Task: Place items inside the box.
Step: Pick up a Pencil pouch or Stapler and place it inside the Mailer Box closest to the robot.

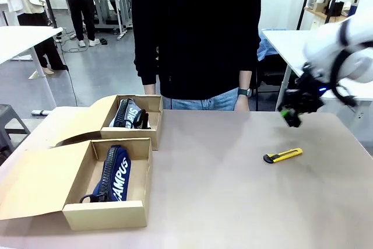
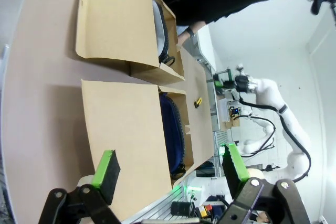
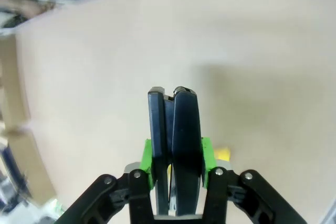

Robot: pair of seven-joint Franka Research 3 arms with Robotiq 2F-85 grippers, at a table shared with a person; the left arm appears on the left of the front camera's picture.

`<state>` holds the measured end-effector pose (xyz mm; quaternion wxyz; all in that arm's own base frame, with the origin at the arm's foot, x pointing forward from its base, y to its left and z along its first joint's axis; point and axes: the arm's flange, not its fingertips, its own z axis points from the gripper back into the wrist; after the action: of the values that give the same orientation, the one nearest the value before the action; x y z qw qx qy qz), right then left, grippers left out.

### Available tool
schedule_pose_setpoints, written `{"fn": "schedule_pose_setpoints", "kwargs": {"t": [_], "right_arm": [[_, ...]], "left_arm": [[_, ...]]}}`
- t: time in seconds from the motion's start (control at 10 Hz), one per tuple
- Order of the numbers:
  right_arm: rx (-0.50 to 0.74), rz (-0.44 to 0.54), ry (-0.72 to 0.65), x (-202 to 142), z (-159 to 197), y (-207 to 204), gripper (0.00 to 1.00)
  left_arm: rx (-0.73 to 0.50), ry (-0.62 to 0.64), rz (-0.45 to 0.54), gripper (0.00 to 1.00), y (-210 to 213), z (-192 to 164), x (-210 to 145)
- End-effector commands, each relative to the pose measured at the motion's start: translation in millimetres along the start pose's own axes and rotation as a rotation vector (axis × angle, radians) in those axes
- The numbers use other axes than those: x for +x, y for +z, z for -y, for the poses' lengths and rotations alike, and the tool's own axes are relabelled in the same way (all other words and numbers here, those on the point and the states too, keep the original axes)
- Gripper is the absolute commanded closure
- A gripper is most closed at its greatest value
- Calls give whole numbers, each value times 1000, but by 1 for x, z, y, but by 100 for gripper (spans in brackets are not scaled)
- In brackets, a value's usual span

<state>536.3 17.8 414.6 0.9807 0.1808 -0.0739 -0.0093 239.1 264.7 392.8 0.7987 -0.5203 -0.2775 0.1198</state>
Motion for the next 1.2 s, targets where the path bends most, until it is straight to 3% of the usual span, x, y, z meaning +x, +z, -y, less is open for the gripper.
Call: {"fn": "schedule_pose_setpoints", "kwargs": {"t": [0.0,0.3,0.5,0.6,0.8,0.9,1.0,1.1], "right_arm": [[102,-127,77,-85,25,76,100],[331,-51,279,-197,19,103,100],[301,-18,333,-233,9,83,100],[295,-72,268,-206,23,108,100],[295,-72,268,-206,23,108,100],[301,-62,301,-228,18,98,59],[484,-147,346,-185,5,51,59],[494,-173,388,-175,-28,27,59]], "left_arm": [[-24,-21,19,0,-1,0,1],[-24,-21,19,0,-1,0,1],[-24,-21,19,0,-1,0,1],[-24,-21,19,0,-1,0,1],[-24,-21,19,0,-1,0,1],[-24,-21,19,0,-1,0,1],[-24,-21,19,0,-1,0,1],[-24,-21,19,0,-1,0,1]]}}
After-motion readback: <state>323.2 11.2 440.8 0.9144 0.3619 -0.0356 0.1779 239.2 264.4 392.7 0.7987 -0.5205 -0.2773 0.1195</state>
